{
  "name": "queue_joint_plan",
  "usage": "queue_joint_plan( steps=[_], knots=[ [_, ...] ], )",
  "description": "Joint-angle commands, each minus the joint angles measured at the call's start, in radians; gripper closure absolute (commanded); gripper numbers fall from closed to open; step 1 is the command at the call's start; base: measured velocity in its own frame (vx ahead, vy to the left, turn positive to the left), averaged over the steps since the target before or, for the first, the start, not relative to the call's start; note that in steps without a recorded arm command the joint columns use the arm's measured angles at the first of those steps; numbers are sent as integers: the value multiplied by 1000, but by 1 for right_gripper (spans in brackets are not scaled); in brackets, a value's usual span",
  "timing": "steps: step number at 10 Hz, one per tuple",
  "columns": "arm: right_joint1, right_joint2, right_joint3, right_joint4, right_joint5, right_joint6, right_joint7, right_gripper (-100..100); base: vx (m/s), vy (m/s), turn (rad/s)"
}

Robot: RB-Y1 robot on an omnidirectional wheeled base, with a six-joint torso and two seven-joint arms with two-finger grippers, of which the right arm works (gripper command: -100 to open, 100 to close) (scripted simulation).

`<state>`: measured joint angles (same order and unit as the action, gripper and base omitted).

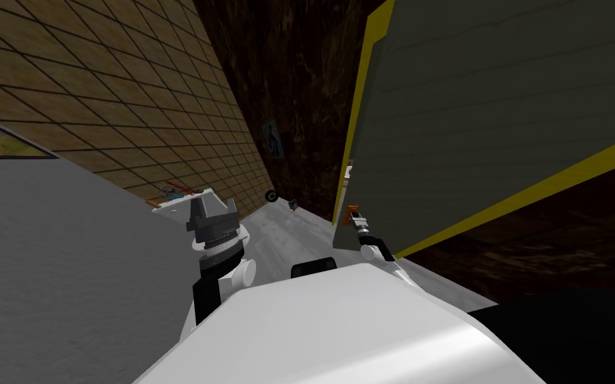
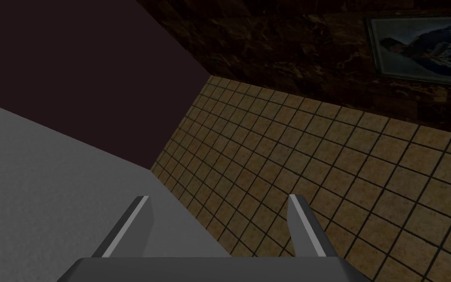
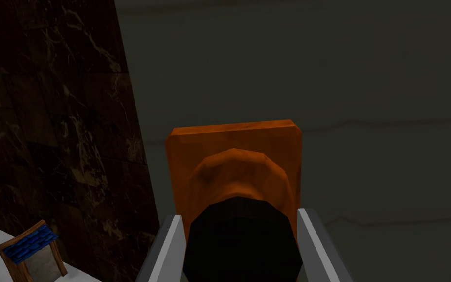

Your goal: Pull the door open

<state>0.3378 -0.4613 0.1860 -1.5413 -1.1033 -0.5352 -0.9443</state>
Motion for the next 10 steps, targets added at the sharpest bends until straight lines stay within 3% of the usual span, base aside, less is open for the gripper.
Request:
queue_joint_plan(
  steps=[1, 4, 5, 6, 10],
  knots=[
    [-6, -17, 22, 4, 4, -2, -26, 100, -205, -85, 167],
    [-10, -48, 41, 11, 6, -7, -60, 100, -209, -81, 160],
    [-10, -45, 34, 8, 5, -9, -53, 100, -104, -33, 46],
    [23, -52, 62, -20, 19, -25, -57, 100, -12, -45, 181],
    [97, -67, 115, -86, 49, -65, -59, 100, -33, -58, 140]
  ],
)
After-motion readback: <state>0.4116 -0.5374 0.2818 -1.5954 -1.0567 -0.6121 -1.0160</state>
